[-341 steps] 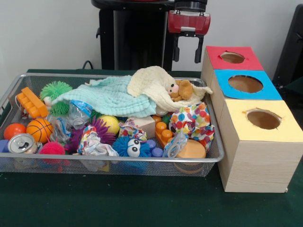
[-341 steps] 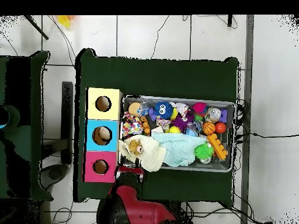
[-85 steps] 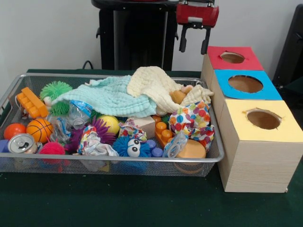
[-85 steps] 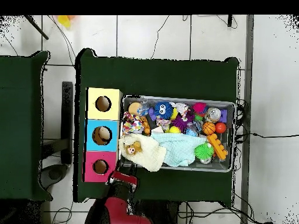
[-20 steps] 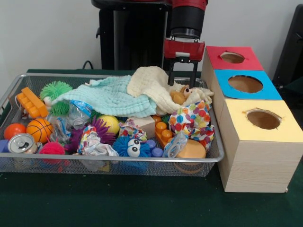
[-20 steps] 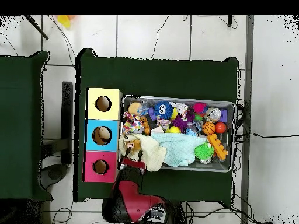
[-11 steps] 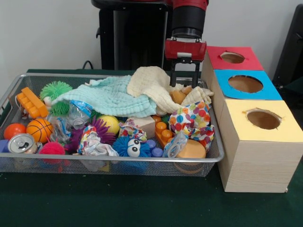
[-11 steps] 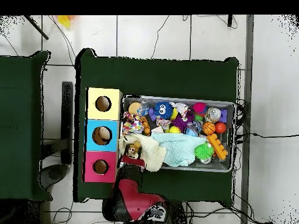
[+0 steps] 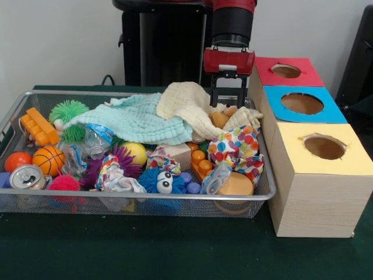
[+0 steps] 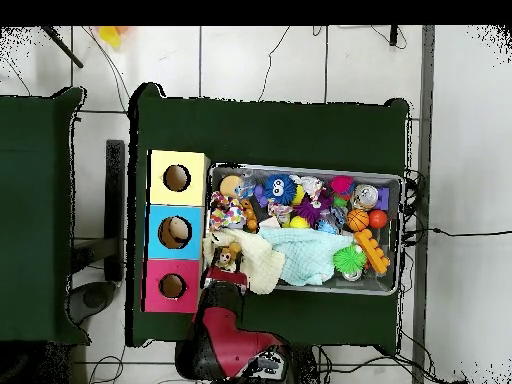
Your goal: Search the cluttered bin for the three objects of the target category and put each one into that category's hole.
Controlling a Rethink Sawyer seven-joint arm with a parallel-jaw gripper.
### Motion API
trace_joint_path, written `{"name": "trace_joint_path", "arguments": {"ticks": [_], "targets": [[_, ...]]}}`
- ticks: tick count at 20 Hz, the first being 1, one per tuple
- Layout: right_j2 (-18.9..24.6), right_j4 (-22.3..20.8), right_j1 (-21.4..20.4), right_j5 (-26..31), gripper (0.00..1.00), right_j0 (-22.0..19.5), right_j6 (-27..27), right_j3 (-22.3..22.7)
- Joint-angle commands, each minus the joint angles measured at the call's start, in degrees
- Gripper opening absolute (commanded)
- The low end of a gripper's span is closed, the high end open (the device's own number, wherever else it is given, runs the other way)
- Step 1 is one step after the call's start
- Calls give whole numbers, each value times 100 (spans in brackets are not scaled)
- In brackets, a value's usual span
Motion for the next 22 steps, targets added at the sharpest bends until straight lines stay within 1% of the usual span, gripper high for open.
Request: {"name": "trace_joint_path", "arguments": {"ticks": [1,8,13,22], "targets": [[304,-70,194,-343,100,-56,672,-926],[236,-35,441,-343,100,-1,547,-1010],[195,111,555,-503,100,123,596,-979],[137,224,703,-584,100,256,653,-997]]}}
